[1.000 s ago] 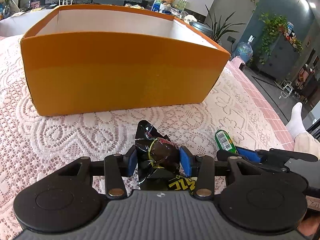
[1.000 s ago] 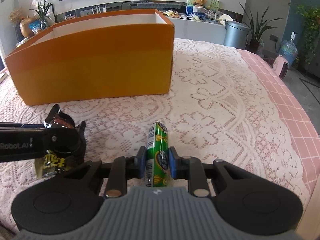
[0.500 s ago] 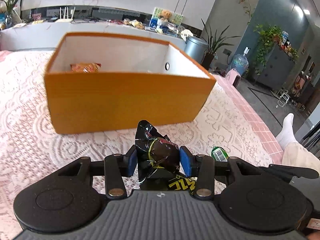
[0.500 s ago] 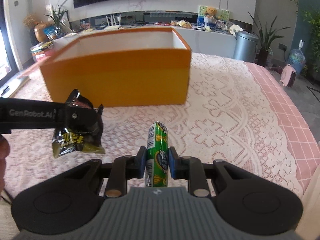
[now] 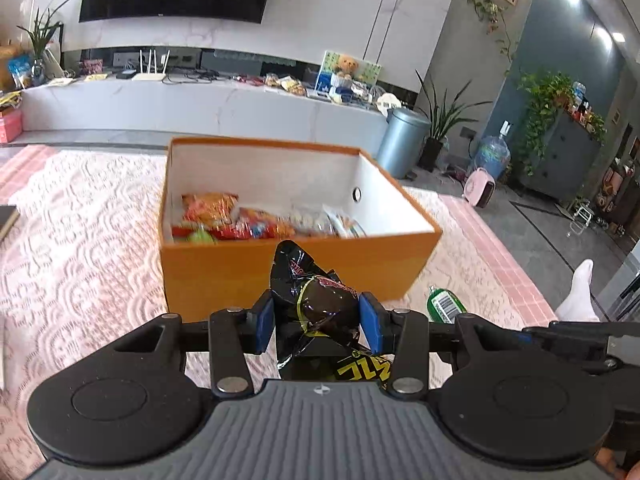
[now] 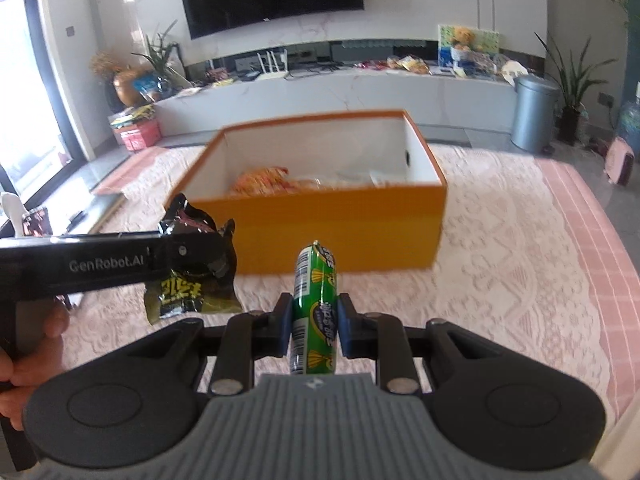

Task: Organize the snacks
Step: 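Lift the black bag and green can and carry both over the orange box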

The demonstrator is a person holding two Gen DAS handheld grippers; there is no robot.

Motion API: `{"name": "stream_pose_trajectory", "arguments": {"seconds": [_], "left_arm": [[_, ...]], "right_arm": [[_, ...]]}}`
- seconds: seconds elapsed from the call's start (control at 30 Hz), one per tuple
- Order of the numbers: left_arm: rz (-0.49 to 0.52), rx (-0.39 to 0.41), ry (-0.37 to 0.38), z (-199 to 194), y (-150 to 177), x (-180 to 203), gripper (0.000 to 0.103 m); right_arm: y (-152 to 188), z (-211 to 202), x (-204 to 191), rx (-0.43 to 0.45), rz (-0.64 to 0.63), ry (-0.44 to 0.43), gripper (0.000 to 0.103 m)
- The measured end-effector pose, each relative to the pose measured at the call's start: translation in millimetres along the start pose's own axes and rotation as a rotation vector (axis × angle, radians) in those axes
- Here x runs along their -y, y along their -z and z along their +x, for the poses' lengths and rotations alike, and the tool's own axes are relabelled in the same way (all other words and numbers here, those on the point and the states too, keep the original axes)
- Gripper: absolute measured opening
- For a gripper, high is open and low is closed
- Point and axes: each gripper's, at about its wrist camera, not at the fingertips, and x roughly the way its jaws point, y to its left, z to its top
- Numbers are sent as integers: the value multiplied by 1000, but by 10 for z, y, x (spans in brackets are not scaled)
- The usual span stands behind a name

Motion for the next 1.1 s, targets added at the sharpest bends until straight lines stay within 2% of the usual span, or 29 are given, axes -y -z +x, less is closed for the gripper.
{"name": "stream_pose_trajectory", "arguments": {"seconds": [0.27,0.57,0.8,1.1], "left_arm": [[18,55,-9,32,-381,-66,50],[34,77,-41,247,-646,-125,50],[41,53,-64,508,-761,-203,50],[17,-31,-67,978,-828,-443,50]], "right_arm": [[-465,23,-124,53,-51,-16,20],[-940,322,-204,79,-94,-8,20],[-1143,689,-224,68,-115,-3,20],[-1315,1330,-214,-11,-118,4,20]]}}
